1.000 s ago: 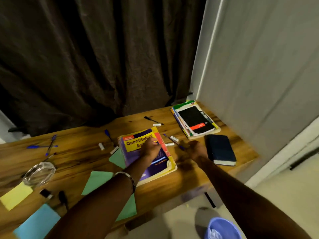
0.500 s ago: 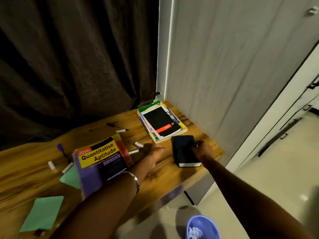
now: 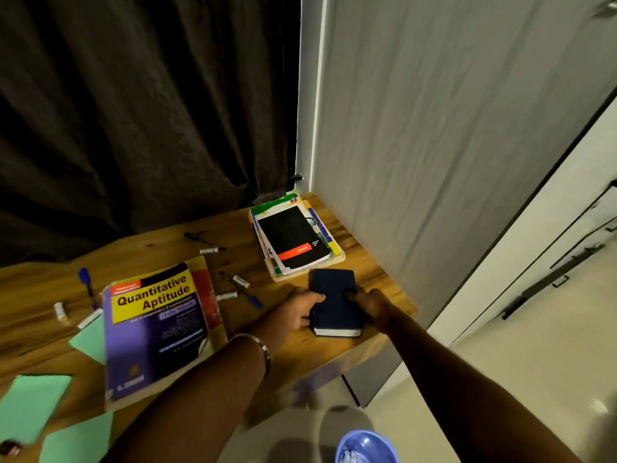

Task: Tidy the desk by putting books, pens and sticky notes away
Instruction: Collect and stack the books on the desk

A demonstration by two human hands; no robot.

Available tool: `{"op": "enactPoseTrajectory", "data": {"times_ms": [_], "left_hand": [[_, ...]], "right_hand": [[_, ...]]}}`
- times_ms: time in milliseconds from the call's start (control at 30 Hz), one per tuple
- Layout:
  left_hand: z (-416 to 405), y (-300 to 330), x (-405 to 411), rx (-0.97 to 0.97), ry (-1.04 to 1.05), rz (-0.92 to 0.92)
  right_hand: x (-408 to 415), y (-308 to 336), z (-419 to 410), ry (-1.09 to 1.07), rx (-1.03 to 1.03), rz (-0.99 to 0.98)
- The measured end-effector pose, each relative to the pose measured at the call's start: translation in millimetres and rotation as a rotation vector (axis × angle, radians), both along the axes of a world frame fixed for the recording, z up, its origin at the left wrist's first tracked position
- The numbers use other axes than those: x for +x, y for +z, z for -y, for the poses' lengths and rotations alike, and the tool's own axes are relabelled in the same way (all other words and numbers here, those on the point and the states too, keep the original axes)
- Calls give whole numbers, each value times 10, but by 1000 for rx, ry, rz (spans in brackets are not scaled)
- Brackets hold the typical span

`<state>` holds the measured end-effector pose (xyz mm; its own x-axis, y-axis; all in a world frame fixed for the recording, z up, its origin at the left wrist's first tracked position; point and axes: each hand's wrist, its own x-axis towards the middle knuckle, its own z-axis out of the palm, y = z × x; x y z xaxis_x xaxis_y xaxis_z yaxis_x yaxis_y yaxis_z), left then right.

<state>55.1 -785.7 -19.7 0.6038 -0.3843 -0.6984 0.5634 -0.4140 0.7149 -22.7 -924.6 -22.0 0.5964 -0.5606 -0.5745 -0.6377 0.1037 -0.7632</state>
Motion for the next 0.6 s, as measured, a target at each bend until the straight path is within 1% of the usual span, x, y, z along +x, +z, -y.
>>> {"op": "enactPoseTrajectory", "data": {"times_ms": [100,233,333,467,600], "left_hand": [[14,-45,-2,-4,40,-20],[10,-27,-28,-11,68,-18],[-42,-31,9,-47,99,-36],[-162,29,116,-120,133,-39],[-420,191,245,-182,168,1]], "right_hand": [[8,0,35,-28,51,-13],[-3,-38,128,-21,194,17],[-11,66,80,18,281,89],[79,226,-3,62,345,180],[297,329,-206,78,351,195]]}}
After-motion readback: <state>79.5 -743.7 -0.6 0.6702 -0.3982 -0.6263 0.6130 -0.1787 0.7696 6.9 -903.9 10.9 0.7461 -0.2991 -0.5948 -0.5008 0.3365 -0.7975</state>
